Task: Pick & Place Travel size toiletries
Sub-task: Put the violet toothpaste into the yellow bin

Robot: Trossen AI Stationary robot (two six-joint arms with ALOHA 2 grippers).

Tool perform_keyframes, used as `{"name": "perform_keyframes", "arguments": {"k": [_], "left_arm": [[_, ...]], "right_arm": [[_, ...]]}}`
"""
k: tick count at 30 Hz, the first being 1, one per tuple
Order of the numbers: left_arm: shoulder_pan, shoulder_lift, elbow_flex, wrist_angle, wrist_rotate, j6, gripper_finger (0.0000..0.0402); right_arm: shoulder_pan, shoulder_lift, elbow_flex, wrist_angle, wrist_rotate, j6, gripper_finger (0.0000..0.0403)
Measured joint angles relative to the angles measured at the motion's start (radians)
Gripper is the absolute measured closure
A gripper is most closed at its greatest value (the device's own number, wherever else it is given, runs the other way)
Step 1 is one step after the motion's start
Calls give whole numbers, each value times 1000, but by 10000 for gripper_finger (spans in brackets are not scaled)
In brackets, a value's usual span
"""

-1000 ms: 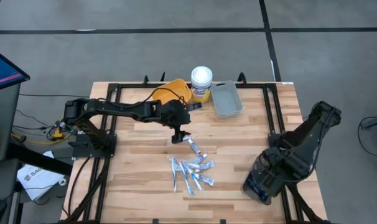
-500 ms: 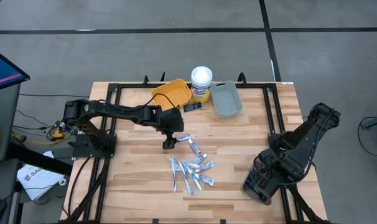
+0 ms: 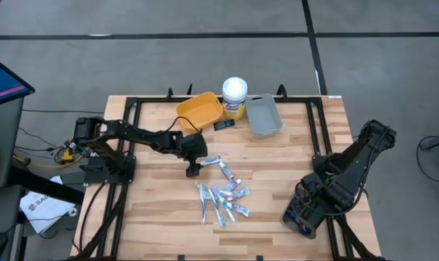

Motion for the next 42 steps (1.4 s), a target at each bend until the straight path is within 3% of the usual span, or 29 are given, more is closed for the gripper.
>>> {"name": "perform_keyframes", "arguments": {"k": [14,23,28,36,42], "left_arm": [[-8,0,-83,145,-1,-25,141],[-14,77,-90,188,11,-27,150],[-14,68,-92,185,-19,-32,206],[-11,64,-92,185,27,-61,348],[-11,-32,-81,191,48,-131,352]], "right_arm": [[0,0,0,0,0,3,121],[-8,-1,0,0,3,-5,121],[-8,-1,0,1,3,-5,121],[-13,-1,0,0,3,-8,121],[-21,-1,0,0,4,-8,121]]}}
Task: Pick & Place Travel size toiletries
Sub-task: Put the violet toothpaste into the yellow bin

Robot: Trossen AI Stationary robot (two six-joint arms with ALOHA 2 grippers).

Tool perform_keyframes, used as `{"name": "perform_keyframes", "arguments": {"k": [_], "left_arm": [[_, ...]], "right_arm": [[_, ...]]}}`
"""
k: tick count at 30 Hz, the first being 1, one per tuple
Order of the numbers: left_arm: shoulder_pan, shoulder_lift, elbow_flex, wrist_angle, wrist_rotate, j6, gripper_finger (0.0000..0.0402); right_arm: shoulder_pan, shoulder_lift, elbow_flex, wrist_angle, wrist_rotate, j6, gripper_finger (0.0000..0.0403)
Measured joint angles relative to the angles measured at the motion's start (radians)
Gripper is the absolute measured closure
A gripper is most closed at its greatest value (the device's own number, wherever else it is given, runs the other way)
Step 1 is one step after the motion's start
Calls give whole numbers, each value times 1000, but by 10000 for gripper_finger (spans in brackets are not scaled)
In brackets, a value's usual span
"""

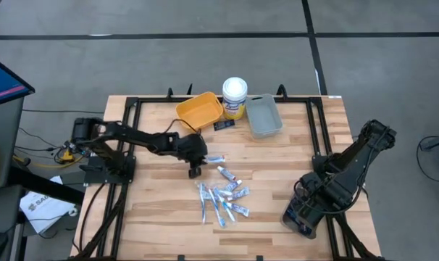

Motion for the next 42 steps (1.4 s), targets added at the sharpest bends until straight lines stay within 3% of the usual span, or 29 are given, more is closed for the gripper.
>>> {"name": "perform_keyframes", "arguments": {"k": [6,11,13,18,21,24,29,34,38,42], "left_arm": [[24,-209,2,-6,-189,8,352],[153,-313,2,-17,-381,101,352],[237,-321,2,-22,-377,105,352],[425,-273,1,-26,-206,106,352],[489,-221,1,-25,-159,106,349],[515,-182,1,-22,-148,106,308],[511,-164,1,-17,-126,137,186],[496,-197,0,-20,-126,124,82],[476,-293,0,-24,-127,24,57],[430,-460,0,-26,-129,-30,72]], "right_arm": [[-26,0,0,0,13,-19,121],[-68,0,1,10,35,-70,121],[-87,0,1,12,35,-103,121],[-131,0,1,14,39,-173,121],[-150,0,1,12,67,-176,121],[-169,0,1,12,81,-200,121],[-208,0,1,13,105,-270,121],[-306,0,30,43,260,-439,121],[-456,0,43,244,341,-736,121],[-594,24,45,505,337,-1032,121]]}}
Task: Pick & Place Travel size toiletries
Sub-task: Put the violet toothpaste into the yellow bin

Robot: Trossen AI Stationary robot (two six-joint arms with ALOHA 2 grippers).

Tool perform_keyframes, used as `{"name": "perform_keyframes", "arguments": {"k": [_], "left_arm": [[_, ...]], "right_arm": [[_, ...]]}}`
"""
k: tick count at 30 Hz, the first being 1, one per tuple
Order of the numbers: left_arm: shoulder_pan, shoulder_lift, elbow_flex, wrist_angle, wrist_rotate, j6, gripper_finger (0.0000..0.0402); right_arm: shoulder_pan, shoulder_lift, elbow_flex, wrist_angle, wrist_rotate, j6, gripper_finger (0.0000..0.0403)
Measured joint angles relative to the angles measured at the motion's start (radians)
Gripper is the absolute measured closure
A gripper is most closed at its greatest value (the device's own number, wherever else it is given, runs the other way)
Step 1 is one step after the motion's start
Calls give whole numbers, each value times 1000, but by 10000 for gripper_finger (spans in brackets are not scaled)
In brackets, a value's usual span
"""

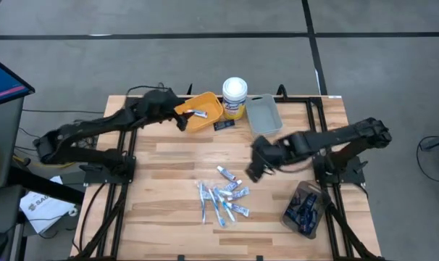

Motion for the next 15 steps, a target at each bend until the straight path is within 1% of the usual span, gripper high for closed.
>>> {"name": "perform_keyframes", "arguments": {"k": [4,7,11,15], "left_arm": [[-64,-208,0,-1,15,-59,102],[-119,-358,0,0,15,-103,135],[-188,-524,0,-3,14,-131,198],[-244,-635,0,-9,17,-133,278]], "right_arm": [[-90,57,-1,156,-63,-195,121],[-124,123,-1,213,-112,-295,121],[-139,214,-2,271,-185,-360,121],[-144,292,-2,298,-220,-387,121]]}}
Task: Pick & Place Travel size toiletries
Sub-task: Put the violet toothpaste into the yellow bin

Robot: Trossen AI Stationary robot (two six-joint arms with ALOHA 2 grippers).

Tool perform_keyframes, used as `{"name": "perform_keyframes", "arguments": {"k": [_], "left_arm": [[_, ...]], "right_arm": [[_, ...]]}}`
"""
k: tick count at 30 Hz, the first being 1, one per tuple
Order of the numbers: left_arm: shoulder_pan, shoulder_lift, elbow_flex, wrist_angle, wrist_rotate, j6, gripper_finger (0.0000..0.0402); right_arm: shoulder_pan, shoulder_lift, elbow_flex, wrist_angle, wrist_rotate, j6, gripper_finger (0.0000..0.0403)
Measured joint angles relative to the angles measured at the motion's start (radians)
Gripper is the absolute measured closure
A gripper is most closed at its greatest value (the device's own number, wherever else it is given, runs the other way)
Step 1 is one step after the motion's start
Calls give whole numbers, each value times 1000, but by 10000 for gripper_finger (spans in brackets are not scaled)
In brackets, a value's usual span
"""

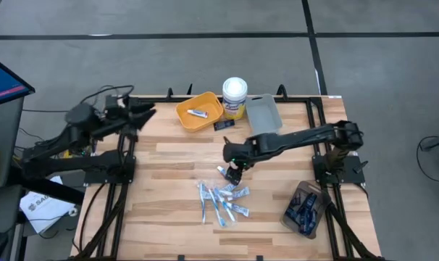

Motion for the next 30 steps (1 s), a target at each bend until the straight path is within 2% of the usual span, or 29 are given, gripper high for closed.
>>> {"name": "perform_keyframes", "arguments": {"k": [4,6,11,20,30], "left_arm": [[-47,-76,0,-8,63,-1,373],[-64,-105,0,-12,106,1,391],[-101,-196,-32,-106,136,5,400],[-113,-336,-248,-97,128,-48,401],[-119,-443,-453,-66,134,-119,401]], "right_arm": [[0,50,2,12,-13,-5,121],[0,77,3,-1,-14,-7,121],[3,147,34,4,-14,-11,121],[2,255,92,-6,-14,-40,121],[-4,314,93,-33,-15,-56,121]]}}
